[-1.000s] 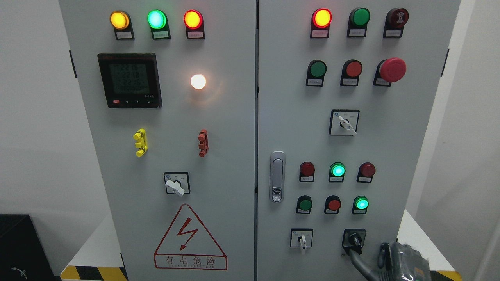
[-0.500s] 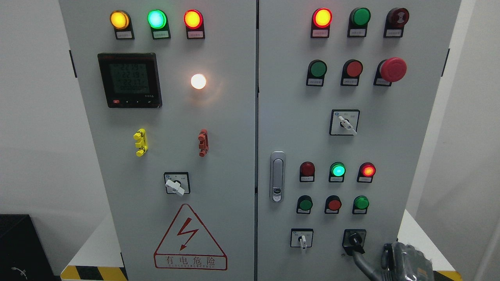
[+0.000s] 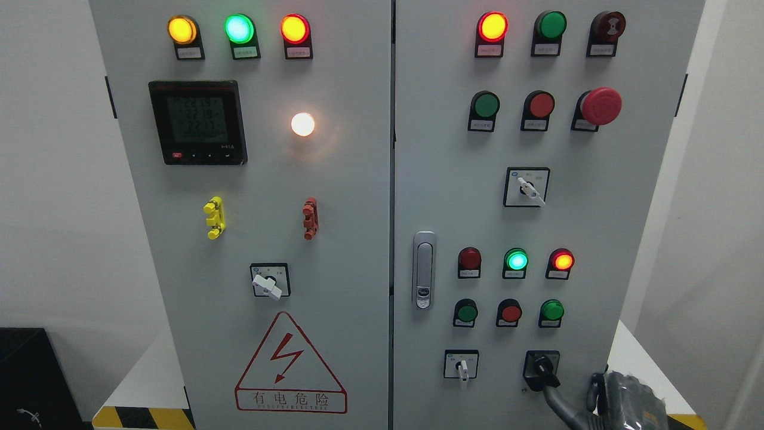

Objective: Flip black knob to close circuit

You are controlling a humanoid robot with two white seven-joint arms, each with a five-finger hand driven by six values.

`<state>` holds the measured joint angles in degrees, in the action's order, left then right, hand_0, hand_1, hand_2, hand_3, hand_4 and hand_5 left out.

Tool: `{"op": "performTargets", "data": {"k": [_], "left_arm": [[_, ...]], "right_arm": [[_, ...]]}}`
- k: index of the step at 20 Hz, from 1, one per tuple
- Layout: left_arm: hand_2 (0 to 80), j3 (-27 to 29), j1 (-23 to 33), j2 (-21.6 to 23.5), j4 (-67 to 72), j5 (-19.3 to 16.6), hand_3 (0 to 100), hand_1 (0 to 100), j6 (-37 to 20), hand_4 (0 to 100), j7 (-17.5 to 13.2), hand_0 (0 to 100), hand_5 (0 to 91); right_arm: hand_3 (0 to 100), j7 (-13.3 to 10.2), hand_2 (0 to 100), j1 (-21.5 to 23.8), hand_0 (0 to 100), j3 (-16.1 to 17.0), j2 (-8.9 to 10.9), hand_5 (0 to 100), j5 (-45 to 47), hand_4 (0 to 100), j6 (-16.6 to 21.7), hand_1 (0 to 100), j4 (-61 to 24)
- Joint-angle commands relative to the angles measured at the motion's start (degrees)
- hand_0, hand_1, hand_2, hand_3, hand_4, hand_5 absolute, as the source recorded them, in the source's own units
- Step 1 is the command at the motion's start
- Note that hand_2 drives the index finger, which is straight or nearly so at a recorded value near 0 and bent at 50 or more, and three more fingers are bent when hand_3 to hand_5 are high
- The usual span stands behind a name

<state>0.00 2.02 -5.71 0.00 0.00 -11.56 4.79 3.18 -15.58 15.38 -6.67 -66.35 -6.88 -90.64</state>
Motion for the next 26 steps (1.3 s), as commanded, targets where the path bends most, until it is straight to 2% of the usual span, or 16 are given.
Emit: {"op": "performTargets", "data": {"k": [1, 26], "left_arm": [[0.0, -1.14, 0.00, 0.00, 1.23, -1.23, 0, 56, 0.05, 0, -0.04, 12, 0.0], [0.0, -1.14, 0.00, 0.00, 1.23, -1.14, 0, 56, 0.05, 0, -0.04, 12, 0.0]], "right_arm": [[98, -0.01, 79, -0.06, 0, 0.36, -0.01, 81, 0.16, 80, 0.29, 22, -0.41], [98, -0.01, 79, 0.81, 0, -0.96, -0.27, 81, 1.40, 79, 0.81, 22, -1.99]]}}
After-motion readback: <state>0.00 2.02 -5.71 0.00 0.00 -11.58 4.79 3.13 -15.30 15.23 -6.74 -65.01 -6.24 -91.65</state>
